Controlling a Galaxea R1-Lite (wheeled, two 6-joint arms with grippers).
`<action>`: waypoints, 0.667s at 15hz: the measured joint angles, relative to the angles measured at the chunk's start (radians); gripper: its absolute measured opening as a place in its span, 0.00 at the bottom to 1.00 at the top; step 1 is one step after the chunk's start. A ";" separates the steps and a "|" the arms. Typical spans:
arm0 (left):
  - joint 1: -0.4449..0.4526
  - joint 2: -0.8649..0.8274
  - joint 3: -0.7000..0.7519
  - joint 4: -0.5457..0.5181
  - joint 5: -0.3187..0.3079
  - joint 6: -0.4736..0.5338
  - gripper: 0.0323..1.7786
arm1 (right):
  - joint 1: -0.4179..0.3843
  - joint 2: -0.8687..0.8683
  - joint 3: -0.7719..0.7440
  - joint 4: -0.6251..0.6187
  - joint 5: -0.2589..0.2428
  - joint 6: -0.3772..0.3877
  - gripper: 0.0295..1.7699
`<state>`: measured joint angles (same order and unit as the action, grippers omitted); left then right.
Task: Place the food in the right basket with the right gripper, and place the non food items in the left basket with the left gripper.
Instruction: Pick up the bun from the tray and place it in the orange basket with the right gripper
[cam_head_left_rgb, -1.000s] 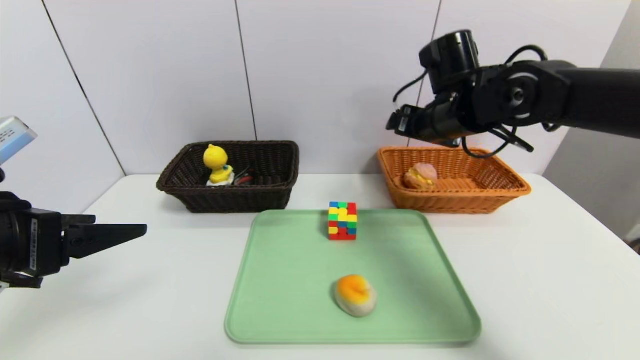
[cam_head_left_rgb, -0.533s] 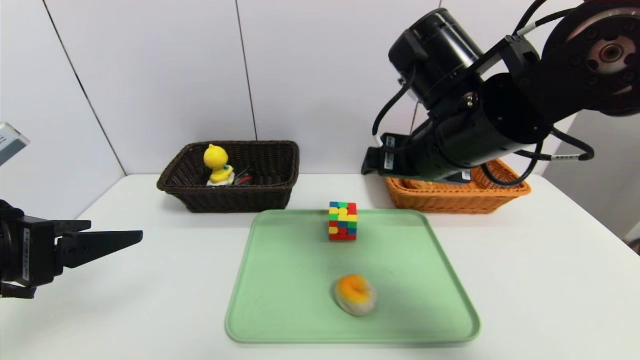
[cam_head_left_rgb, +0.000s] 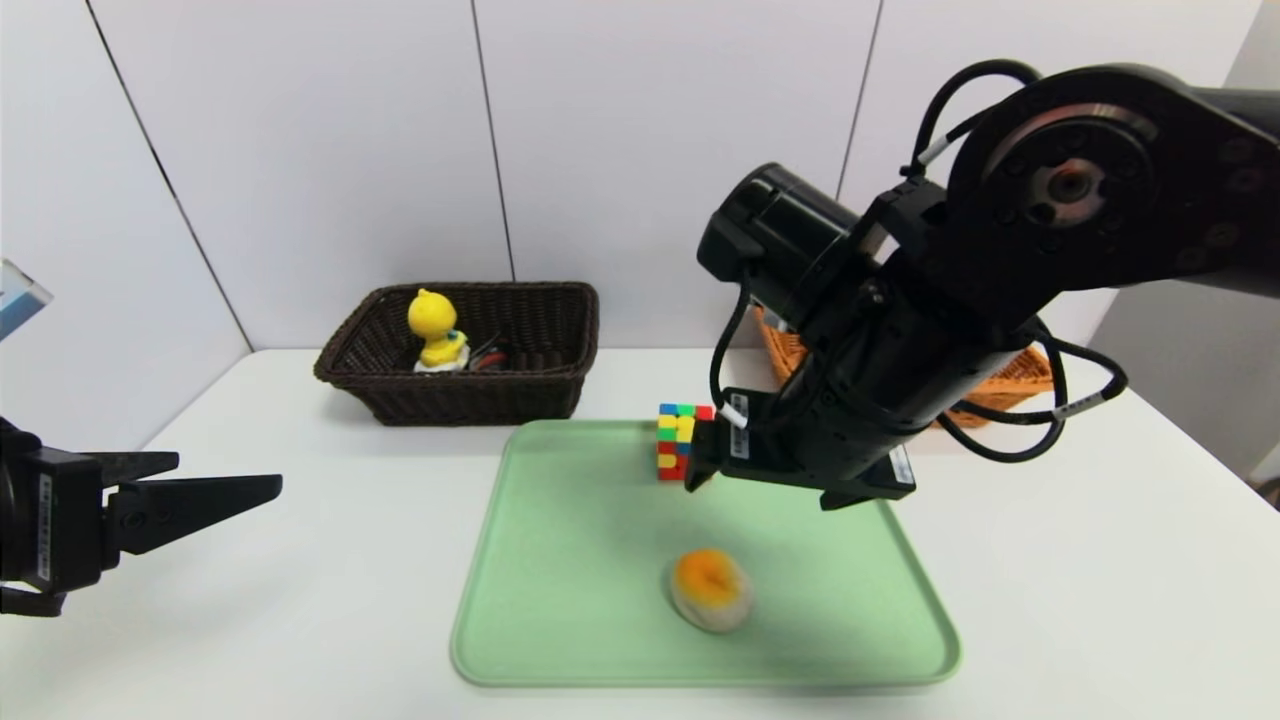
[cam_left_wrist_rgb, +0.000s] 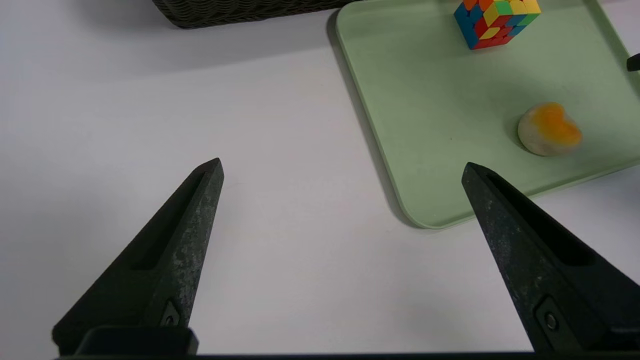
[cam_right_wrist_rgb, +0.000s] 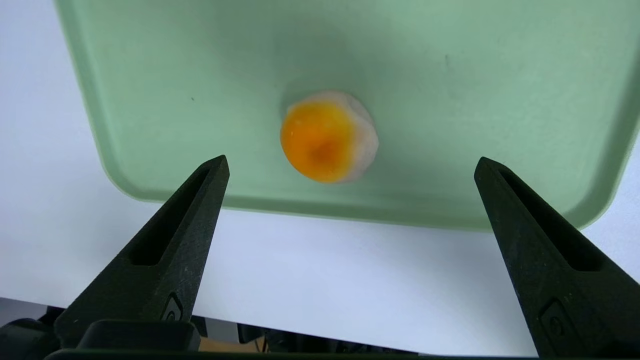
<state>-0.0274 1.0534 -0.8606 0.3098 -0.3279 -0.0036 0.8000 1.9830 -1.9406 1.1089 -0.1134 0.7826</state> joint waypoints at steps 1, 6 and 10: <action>0.000 -0.001 0.003 0.000 0.000 0.000 0.95 | 0.006 0.016 0.000 0.011 0.012 0.001 0.96; 0.000 -0.001 0.012 -0.003 0.000 0.001 0.95 | 0.022 0.100 0.000 0.018 0.018 0.000 0.96; 0.000 0.002 0.014 -0.005 0.000 0.001 0.95 | 0.021 0.160 0.000 0.019 0.017 0.000 0.96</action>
<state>-0.0274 1.0553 -0.8466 0.3045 -0.3279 -0.0028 0.8215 2.1428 -1.9411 1.1281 -0.0962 0.7830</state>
